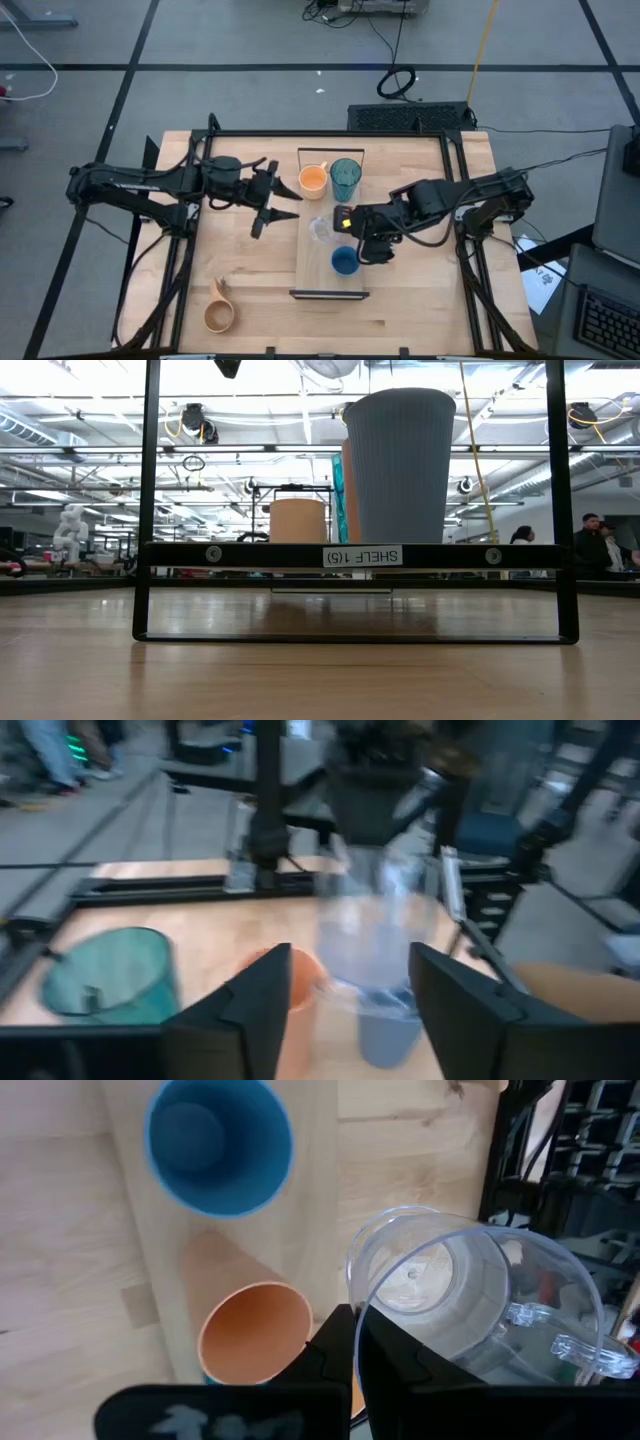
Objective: Stack small to large cups/mugs on shelf
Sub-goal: Put the transparent mug on the shelf
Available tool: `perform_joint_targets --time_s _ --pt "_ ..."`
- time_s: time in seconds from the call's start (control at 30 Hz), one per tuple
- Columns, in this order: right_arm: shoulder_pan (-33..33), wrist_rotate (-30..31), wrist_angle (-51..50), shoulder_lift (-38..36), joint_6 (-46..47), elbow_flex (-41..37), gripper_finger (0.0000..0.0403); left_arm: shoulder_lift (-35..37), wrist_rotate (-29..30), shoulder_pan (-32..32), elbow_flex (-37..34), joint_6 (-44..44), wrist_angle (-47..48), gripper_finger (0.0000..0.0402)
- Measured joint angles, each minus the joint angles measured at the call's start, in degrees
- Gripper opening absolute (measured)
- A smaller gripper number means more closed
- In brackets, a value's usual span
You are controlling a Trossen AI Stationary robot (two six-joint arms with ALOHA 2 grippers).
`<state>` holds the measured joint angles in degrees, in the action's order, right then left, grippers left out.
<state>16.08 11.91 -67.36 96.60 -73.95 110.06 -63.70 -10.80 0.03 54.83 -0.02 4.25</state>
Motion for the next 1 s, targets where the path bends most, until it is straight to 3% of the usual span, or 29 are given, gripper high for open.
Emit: perform_joint_targets --time_s 0.1,0.2,0.47,0.73,1.0 --pt "-0.2 0.0 0.9 0.7 -0.8 0.0 0.0 0.0 3.7 -1.1 0.8 1.1 0.2 0.0235" --pt "-0.3 0.0 1.9 1.0 -1.3 -0.1 0.0 0.0 3.7 -2.2 1.5 1.9 0.3 0.0248" --pt "-1.1 0.0 4.1 1.6 -2.3 -0.1 0.0 -2.2 3.8 -4.0 1.9 0.6 0.4 0.0235" --pt "-1.4 0.0 4.6 2.6 -2.3 -0.1 0.0 -6.1 3.8 -4.1 1.9 0.1 -2.6 0.0195" --pt "-1.5 0.0 4.8 2.7 -2.4 -0.1 0.0 -6.1 3.8 -4.1 1.9 0.2 -3.0 0.0102"
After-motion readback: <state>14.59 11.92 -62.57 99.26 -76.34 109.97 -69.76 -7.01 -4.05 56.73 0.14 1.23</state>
